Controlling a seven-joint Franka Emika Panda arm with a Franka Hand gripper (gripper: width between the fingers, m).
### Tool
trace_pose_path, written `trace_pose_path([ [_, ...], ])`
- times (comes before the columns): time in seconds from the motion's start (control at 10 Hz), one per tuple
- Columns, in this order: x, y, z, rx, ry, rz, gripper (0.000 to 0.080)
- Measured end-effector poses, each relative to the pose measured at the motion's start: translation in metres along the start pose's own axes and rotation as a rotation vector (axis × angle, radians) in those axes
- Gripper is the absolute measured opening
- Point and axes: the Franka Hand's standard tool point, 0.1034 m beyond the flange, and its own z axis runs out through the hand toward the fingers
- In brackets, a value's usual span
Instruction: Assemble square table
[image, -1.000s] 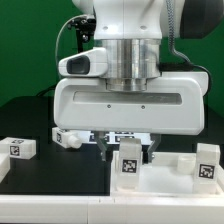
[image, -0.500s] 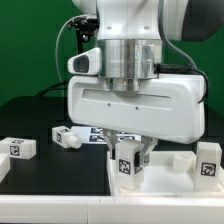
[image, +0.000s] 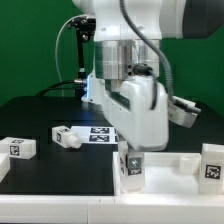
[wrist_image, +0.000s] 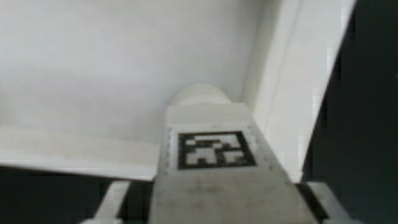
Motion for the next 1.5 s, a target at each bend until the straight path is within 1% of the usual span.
trace_pose_path([
  [0.2,-0.001,0.000,0.000,0.000,-0.007,0.064,0.0284],
  [0.3,0.000,0.001,0.001,-0.001,-0.007,0.036,0.0395],
  [0.4,-0.001,0.001,0.001,-0.002,-0.005,-0.019,0.0530],
  [0.5,-0.004,0.001,0.000,-0.011,0.009,-0.176,0.0530],
  [0.6,-0.009,-0.001,-0.002,-0.009,0.015,-0.341,0.0625],
  [0.7,-0.011,-0.001,-0.002,-0.008,0.016,-0.460,0.0642],
  [1.0,-0.009,0.000,-0.001,-0.013,0.017,-0.655,0.0649],
  [1.1,-0.009,-0.001,-0.002,-0.021,0.027,-0.791,0.0649],
  [1.2,-0.010,-0.003,-0.003,-0.034,0.043,-1.019,0.0649],
  [1.3,-0.009,-0.003,-0.002,-0.029,0.048,-1.090,0.0649],
  [1.4,-0.009,-0.003,-0.002,-0.028,0.047,-1.057,0.0649],
  [1.5,-0.009,-0.003,-0.002,-0.028,0.047,-1.057,0.0526],
])
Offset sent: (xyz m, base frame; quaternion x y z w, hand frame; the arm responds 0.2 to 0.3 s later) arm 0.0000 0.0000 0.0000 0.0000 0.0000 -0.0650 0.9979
